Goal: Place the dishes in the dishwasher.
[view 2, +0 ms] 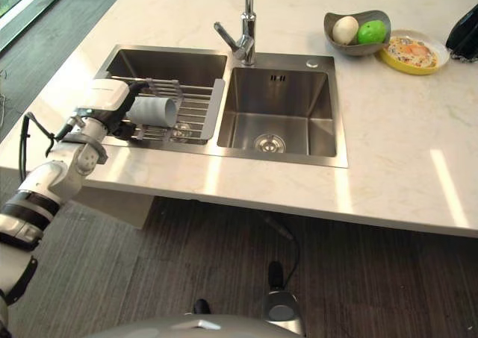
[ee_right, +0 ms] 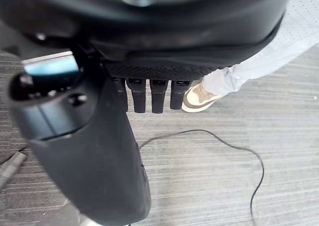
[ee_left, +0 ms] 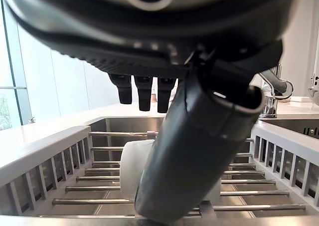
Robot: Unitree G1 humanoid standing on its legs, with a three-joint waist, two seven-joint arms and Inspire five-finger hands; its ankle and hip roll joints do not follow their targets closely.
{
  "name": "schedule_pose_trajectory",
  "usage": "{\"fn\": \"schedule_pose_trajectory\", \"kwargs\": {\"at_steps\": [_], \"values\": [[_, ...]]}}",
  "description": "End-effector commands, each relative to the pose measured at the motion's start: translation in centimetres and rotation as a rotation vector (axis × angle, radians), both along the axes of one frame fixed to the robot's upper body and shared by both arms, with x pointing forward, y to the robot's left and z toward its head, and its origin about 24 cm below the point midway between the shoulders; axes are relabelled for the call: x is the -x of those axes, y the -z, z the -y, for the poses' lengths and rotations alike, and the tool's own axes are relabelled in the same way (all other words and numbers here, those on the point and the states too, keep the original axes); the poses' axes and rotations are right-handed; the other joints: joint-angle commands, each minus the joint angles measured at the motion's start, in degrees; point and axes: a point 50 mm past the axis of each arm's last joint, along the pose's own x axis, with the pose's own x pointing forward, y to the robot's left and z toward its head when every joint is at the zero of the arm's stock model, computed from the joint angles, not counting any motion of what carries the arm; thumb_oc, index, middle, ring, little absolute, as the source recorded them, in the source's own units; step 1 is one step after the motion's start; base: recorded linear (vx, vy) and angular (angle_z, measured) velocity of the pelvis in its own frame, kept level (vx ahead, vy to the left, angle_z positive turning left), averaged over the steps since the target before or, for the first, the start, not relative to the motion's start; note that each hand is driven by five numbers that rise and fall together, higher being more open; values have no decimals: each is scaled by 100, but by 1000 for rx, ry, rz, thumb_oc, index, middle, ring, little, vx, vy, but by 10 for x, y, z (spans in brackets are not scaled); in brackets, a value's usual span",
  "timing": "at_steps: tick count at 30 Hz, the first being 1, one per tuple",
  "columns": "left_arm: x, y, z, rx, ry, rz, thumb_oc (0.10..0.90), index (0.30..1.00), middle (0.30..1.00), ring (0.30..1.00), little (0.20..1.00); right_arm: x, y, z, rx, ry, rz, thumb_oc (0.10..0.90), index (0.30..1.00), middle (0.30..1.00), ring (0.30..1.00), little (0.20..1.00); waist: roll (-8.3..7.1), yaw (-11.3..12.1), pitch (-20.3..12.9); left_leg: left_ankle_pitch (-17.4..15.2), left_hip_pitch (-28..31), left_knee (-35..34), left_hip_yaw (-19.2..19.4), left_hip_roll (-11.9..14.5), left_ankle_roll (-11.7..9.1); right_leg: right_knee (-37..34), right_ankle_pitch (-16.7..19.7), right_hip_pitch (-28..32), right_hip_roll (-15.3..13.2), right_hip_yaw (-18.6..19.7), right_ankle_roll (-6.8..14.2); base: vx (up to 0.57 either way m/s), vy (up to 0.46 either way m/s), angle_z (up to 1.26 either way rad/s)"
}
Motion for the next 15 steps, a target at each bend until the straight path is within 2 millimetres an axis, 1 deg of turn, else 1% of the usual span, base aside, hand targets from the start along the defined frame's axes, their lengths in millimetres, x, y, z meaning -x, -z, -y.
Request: {"fn": "schedule_pose_trajectory", "kwargs": {"at_steps": [1,4,5,8,9,10,11,12,13,15], "values": [[-15,-83,-5,-7,-39,249,800,900,900,900,900,-11,-1,2,19,3,35,800,900,900,900,900,-235,-35,11,-153,59,15,-121,-73,-87,130,-722,637,-428,-150,764,39,-9,-4],[-20,-84,0,-2,-35,239,800,900,900,900,900,-11,0,-1,14,10,40,800,900,900,900,900,-231,-51,0,-155,59,15,-123,-75,-83,130,-724,636,-429,-137,764,0,0,0],[-25,-89,3,0,-41,225,800,900,900,900,900,-9,-1,2,25,31,41,800,900,900,900,900,-225,-97,21,-150,48,15,-118,-74,-78,134,-714,605,-431,-122,771,0,0,0],[-27,-92,3,-1,-43,223,800,900,900,900,900,-9,-2,5,31,36,44,800,900,900,900,900,-232,-107,40,-144,22,15,-121,-77,-75,138,-709,569,-428,-105,771,-16,-1,2],[-32,-99,6,-1,-40,216,800,900,900,900,900,-10,-5,11,42,35,52,800,900,900,900,900,-244,-147,110,-113,-57,15,-118,-71,-69,149,-682,471,-424,-77,776,-94,37,-9],[-33,-108,-10,29,-104,229,800,900,900,900,900,5,-7,18,64,11,-1,800,900,900,900,900,-242,-313,254,-65,-155,15,-21,-77,-59,201,-620,244,-406,60,795,-94,37,-9],[-33,-108,-10,29,-104,229,800,900,900,900,900,5,-7,18,64,11,-1,800,900,900,900,900,-242,-313,254,-65,-155,15,-21,-77,-59,201,-620,244,-406,60,795,-81,53,-3],[-32,-114,-11,22,-99,236,800,900,900,900,900,-3,-10,24,86,0,11,800,900,900,900,900,-244,-294,292,-48,-196,15,-4,-76,-55,224,-607,184,-395,86,796,-22,13,-27],[-30,-117,-14,17,-102,235,800,900,900,900,900,-5,-11,26,94,5,13,800,900,900,900,900,-237,-269,314,-35,-230,15,3,-76,-55,232,-601,152,-398,84,798,-22,13,-27],[-28,-120,-17,14,-111,240,800,900,900,900,900,-7,-10,24,86,12,17,800,900,900,900,900,-226,-241,333,-22,-263,15,0,-81,-54,243,-597,119,-405,66,800,-8,8,-51]]}}
